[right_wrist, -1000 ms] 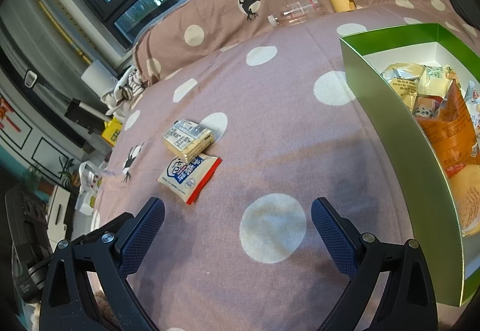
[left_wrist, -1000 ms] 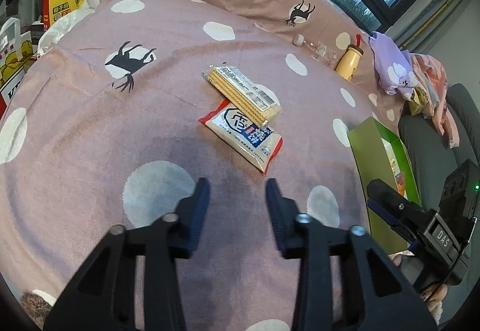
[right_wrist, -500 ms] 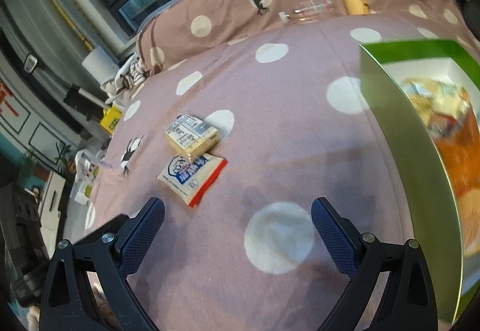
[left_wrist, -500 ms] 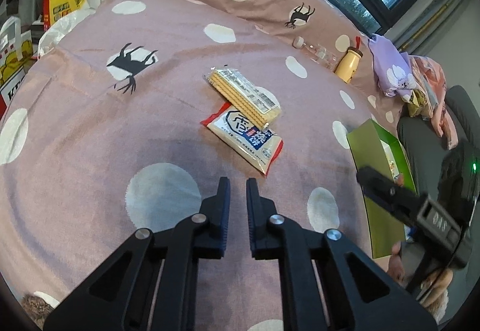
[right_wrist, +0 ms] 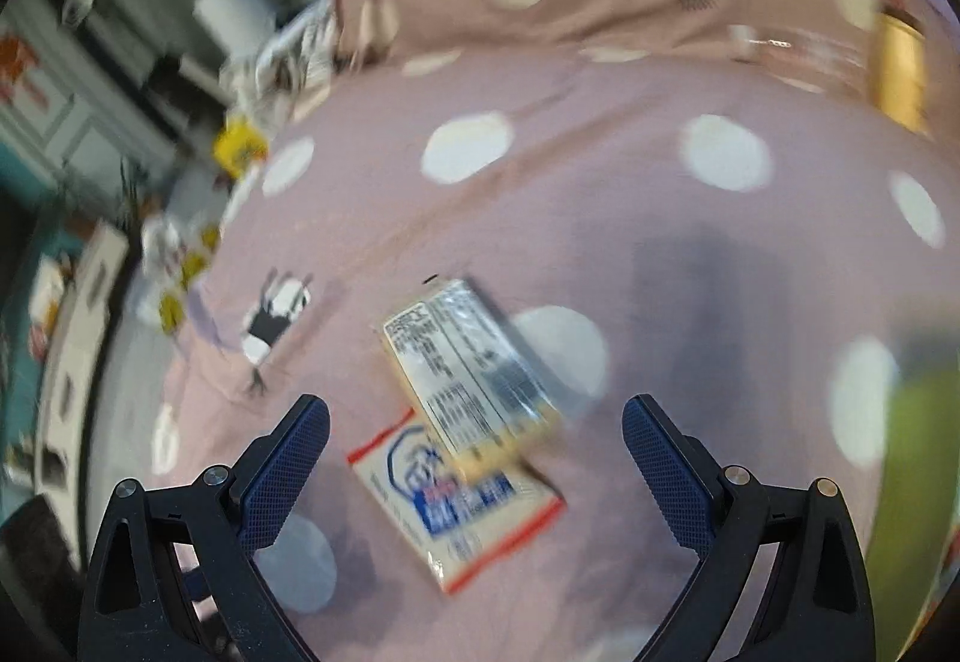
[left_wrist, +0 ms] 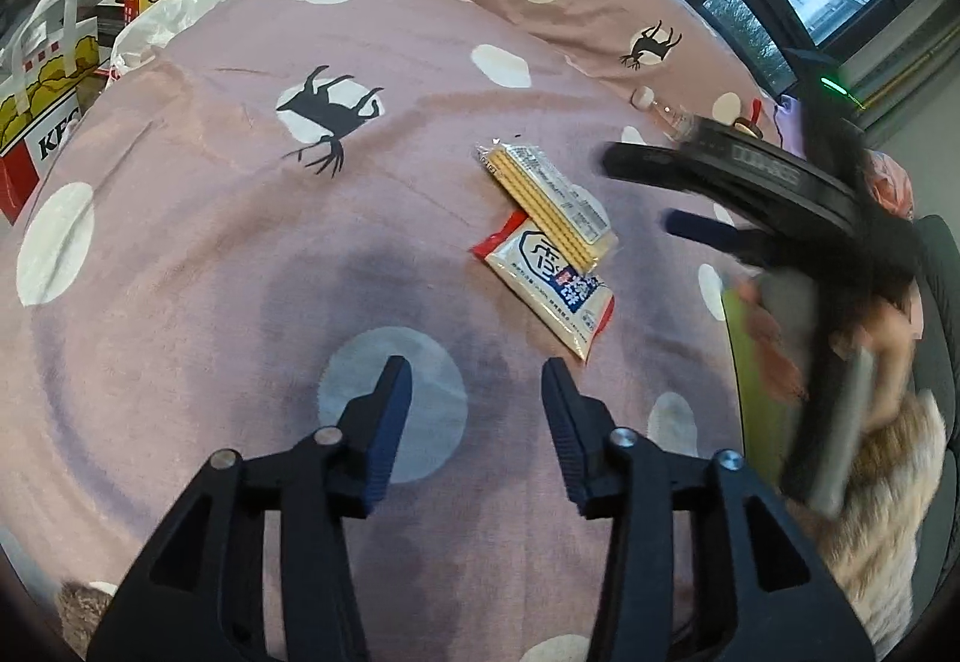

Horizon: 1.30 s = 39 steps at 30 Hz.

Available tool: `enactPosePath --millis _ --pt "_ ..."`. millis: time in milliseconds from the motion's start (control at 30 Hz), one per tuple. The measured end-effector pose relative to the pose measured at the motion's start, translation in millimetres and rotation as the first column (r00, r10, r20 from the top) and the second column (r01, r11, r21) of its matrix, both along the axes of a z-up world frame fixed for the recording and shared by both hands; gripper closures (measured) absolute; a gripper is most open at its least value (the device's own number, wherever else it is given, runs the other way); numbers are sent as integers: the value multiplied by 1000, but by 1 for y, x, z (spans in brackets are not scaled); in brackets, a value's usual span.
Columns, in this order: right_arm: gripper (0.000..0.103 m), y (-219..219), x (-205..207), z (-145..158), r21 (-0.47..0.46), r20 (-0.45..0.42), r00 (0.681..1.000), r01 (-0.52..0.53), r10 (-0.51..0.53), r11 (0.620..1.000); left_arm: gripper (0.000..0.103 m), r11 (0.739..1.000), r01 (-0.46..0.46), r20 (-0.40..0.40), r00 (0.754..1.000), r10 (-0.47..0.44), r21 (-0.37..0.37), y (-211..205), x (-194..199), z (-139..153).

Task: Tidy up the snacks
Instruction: 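Lower the right gripper onto the wafer pack and close on it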

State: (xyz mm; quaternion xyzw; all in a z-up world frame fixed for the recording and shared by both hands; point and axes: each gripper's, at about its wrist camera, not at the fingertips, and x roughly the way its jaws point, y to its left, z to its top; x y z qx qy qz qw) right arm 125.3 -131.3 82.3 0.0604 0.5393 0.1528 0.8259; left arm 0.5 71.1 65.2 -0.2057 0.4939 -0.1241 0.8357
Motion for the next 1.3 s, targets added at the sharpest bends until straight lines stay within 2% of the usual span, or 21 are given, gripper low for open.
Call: enactPosePath --millis 167,267,333,400,500,667,833,1000,1033,1133,1300 --pt "6 25 31 -44 -74 -122 992 -32 23 997 50 1000 16 4 1000 -17 19 -1 -3 2" --pt "17 30 32 -53 -147 -91 996 -33 19 989 50 1000 20 6 1000 -20 23 -1 -4 1" --pt "43 32 26 -50 -186 -50 999 -23 14 982 50 1000 17 6 1000 -18 26 -1 -4 1" --pt "47 30 21 -46 -185 -47 999 -18 9 983 50 1000 15 7 1000 -15 25 -1 -4 1" --pt "47 20 10 -40 -127 -61 998 -13 5 992 50 999 19 12 1000 -19 26 -3 -6 3" --pt "47 -8 -37 -21 -45 -39 999 22 -24 999 50 999 23 14 1000 -23 36 -8 -8 5" --pt "47 -36 -103 -20 -61 -78 991 105 -110 993 50 998 40 0 999 -40 50 -18 -9 2" --pt "47 -57 -134 -37 -42 -161 971 172 -177 984 50 995 74 -27 997 -72 63 -34 -14 -4" --pt "46 -61 -138 -36 -32 -156 970 184 -187 982 50 995 82 -35 996 -80 65 -38 -15 -6" --pt "36 -79 -152 -27 66 -130 962 249 -240 966 48 992 111 -54 993 -108 58 -48 -18 -9" --pt "36 -102 -158 -18 169 -92 952 302 -290 938 47 983 182 -66 982 -180 32 -76 -21 -13"
